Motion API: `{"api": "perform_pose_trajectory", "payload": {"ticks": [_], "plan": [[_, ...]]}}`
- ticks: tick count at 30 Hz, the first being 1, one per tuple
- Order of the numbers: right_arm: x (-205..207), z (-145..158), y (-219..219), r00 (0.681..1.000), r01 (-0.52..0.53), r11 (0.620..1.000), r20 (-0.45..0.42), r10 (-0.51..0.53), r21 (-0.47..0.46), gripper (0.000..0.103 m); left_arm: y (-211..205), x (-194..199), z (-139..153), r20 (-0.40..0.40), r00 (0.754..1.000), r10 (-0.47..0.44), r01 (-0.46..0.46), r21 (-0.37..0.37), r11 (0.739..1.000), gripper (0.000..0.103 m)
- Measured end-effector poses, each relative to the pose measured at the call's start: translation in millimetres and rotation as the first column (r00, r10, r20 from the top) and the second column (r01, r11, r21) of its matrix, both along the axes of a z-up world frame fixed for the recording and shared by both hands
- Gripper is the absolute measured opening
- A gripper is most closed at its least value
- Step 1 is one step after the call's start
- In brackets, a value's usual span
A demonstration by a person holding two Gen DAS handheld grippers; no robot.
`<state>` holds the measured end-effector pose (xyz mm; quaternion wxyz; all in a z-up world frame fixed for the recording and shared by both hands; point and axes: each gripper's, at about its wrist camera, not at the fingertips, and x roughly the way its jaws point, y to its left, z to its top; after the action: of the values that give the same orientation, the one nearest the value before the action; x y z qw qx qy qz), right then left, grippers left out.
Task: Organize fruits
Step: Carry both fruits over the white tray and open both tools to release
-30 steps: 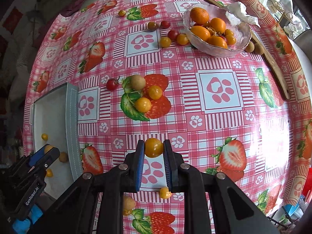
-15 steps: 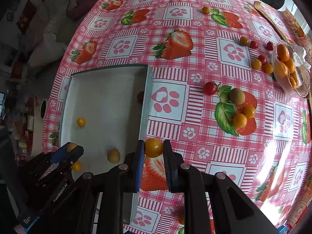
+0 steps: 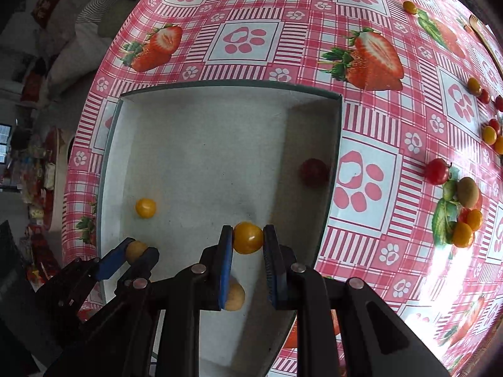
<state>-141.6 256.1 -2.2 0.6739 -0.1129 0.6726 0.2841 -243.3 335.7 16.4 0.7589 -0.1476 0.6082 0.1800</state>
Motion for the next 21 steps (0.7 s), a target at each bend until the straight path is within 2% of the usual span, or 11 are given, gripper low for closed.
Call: {"api": "perform_pose_trajectory", "payload": {"ticks": [7,12,18,20,21], "plan": [[4.8,-14.2,9.1,1.0,-0.006,0.999,0.009,0.006,-0.035,0.021,-1.3,2.1,-1.1,0.002,1.0,-0.007,0.007,0.008,1.0,0.027],[4.7,-15.9,16.2,0.999,-0.027,0.999,0.033,0.029,-0.045,0.022,0.3,2.0,-0.1,-0.003,1.0,0.001,-0.001,0.014,1.0,0.027],[-1.0,-8.5,16.2,0.999,-0.04,0.999,0.016,0.041,-0.035,0.024,0.7,5.3,0.9,-0.015,1.0,-0.01,0.01,0.021,1.0,0.028],[1.7,-6.1,15.6,0.999,-0.033,0.999,0.006,0.034,-0.017,0.032,1.2,6.6,0.8,-0.021,1.0,-0.014,0.014,0.023,1.0,0.028],[1.5,-3.9,15.0,0.999,-0.031,0.999,0.008,0.031,-0.011,0.043,1.2,6.9,0.8,-0.023,1.0,-0.017,0.018,0.027,0.999,0.028]]}}
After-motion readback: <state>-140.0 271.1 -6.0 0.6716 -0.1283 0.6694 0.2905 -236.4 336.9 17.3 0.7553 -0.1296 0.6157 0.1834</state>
